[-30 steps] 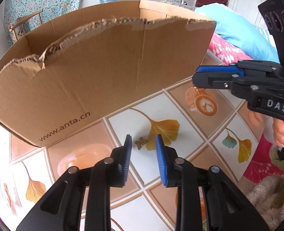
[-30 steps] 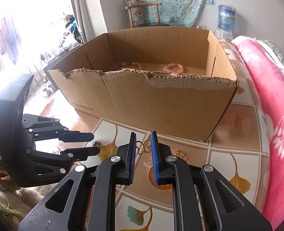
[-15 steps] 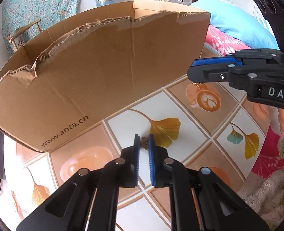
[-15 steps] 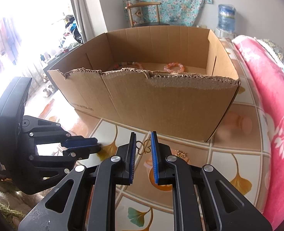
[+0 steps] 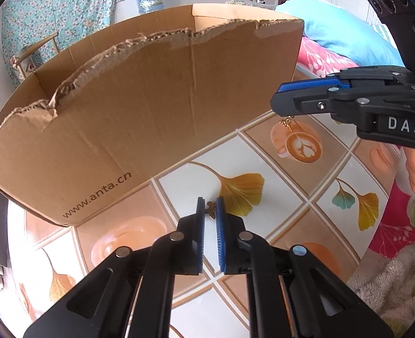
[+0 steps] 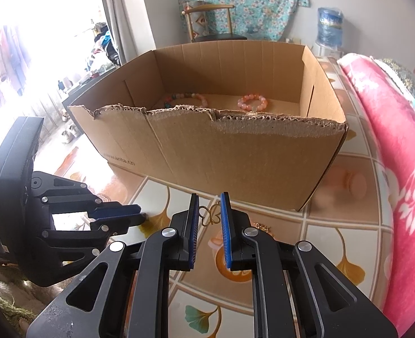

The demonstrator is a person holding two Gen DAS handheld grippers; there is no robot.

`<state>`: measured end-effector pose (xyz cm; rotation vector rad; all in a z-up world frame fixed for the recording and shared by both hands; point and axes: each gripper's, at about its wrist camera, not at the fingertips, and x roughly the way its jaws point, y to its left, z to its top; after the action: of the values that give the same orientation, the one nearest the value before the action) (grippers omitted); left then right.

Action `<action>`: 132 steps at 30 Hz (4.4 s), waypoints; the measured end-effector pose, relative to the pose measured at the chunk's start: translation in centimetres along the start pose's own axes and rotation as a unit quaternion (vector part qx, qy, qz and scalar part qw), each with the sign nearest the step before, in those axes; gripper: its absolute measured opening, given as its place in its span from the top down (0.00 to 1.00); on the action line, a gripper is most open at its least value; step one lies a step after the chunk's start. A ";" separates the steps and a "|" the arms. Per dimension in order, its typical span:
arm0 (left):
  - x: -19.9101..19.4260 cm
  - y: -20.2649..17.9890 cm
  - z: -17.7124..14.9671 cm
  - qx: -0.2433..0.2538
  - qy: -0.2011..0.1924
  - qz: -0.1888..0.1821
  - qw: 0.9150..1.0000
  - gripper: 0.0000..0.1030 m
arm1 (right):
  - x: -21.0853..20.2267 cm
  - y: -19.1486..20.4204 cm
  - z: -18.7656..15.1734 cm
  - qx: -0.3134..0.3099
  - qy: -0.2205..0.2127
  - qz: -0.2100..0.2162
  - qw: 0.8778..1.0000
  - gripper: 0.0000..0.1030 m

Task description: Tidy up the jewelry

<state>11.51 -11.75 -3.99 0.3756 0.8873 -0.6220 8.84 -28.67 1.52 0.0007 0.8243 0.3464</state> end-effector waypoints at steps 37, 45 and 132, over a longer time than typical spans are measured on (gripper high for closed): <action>3.6 13.1 12.8 -0.023 0.203 -0.090 0.975 0.93 | 9.7 -1.7 14.3 -0.110 0.224 0.102 0.963 0.87; 4.5 13.7 13.1 -0.044 0.218 -0.094 0.970 0.89 | 8.7 -3.1 14.7 -0.083 0.197 0.106 0.971 0.83; -3.0 -5.8 5.0 0.080 -0.160 -0.077 0.981 0.98 | -4.3 -2.4 1.9 0.098 0.039 0.153 0.983 0.99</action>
<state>9.34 -17.92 1.03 0.3411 0.5614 -0.8729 8.21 -32.04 5.59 0.3025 0.9352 0.5564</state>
